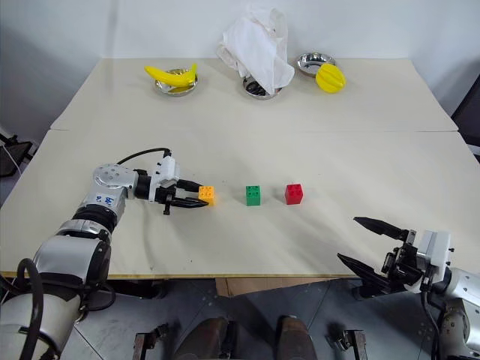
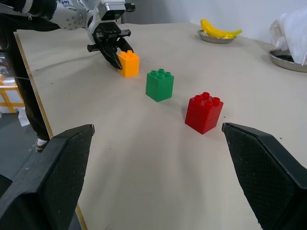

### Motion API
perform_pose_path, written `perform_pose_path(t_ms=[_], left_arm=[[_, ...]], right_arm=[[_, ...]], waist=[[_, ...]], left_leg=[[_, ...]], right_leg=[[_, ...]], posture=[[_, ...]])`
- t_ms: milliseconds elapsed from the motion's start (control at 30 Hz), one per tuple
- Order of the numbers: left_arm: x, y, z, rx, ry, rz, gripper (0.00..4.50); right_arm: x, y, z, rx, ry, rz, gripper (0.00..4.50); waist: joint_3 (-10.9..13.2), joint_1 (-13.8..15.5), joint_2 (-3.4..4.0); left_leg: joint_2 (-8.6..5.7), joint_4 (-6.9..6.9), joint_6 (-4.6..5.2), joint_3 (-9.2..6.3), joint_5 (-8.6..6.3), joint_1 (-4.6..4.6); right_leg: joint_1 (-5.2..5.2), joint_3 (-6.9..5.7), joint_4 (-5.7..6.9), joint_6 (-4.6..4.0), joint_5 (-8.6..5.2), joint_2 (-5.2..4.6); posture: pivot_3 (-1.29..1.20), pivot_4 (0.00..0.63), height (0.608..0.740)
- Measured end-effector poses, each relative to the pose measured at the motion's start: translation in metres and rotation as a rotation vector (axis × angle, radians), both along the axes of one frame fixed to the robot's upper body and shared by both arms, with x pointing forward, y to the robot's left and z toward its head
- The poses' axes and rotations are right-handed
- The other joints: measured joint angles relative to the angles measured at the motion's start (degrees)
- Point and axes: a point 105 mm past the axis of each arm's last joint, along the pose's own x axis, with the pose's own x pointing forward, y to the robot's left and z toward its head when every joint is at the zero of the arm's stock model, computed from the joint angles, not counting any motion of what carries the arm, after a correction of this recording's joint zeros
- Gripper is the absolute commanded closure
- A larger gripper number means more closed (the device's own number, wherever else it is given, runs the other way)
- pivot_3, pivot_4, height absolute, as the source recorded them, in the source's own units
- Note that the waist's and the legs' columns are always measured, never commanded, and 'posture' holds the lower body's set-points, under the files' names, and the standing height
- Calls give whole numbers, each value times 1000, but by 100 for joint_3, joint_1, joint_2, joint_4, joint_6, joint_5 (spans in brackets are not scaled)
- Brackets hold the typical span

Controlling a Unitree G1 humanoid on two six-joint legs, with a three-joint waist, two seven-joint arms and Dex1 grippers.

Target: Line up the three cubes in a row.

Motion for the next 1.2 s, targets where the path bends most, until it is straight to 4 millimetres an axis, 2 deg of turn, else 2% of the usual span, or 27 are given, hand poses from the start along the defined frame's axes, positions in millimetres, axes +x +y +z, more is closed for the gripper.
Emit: perform_pose_path(t_ms=[133,300,467,667,900,1000,1133,1200], left_arm=[[0,-1,0,3,8,1,3018],[2,0,-1,4,14,24,1669],[5,1,1,-6,-15,40,138],[7,6,4,-20,-50,71,65],[2,26,2,-29,-52,105,65],[-7,37,2,-46,-53,85,65],[-26,64,11,-102,-117,94,65],[-52,88,7,-100,-139,145,65]], right_arm=[[-1,1,1,-5,5,5,0],[-3,0,-1,3,17,-2,0],[-2,0,1,2,12,-2,0],[2,2,6,2,-13,5,0],[6,3,10,4,-31,13,0],[6,4,10,2,-31,25,0],[6,1,8,-16,-13,39,0],[8,0,8,-34,-7,64,0]], waist=[[0,1,0],[0,-4,-1],[1,-10,-1],[1,-9,-1],[0,-15,-1],[0,-21,-1],[0,-53,0],[-3,-162,4]], left_leg=[[-1,0,0,0,0,0],[0,0,0,-1,0,-1],[0,0,0,0,0,-2],[0,0,0,0,0,-3],[0,0,0,0,0,-3],[2,0,0,0,0,-4],[8,-2,-2,-1,-1,-6],[13,-8,-5,-5,-4,-2]], right_leg=[[0,-1,1,0,0,0],[-1,-1,1,0,0,1],[-4,0,1,0,0,0],[-4,-1,1,0,0,0],[-7,-1,4,0,0,0],[-9,2,4,0,0,-9],[-15,35,5,-1,0,-17],[-15,60,6,-3,-1,-19]], posture=[[0,150,740],[0,150,740],[0,150,740],[0,150,740],[0,150,740],[0,150,740],[0,150,740],[0,150,740]])
